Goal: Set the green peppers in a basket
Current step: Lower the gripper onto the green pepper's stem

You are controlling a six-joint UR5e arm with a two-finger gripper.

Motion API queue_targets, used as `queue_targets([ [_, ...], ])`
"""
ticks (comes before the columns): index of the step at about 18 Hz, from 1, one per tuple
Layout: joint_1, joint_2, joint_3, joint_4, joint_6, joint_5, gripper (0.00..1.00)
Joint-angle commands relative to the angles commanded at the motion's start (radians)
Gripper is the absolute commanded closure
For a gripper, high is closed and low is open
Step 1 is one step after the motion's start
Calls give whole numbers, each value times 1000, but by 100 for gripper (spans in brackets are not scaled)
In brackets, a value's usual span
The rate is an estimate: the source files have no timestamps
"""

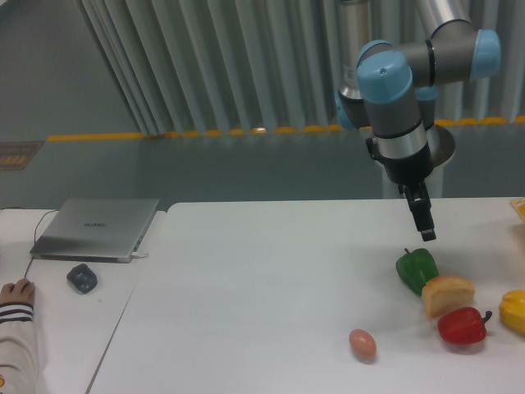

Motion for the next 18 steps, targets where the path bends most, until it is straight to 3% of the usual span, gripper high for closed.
queue_targets([
  [3, 2, -2, -9, 2, -46, -5, 0],
  [7, -3, -18, -41, 113, -159, -5, 0],
  [18, -14, -37, -40, 115, -210, -23, 0],
])
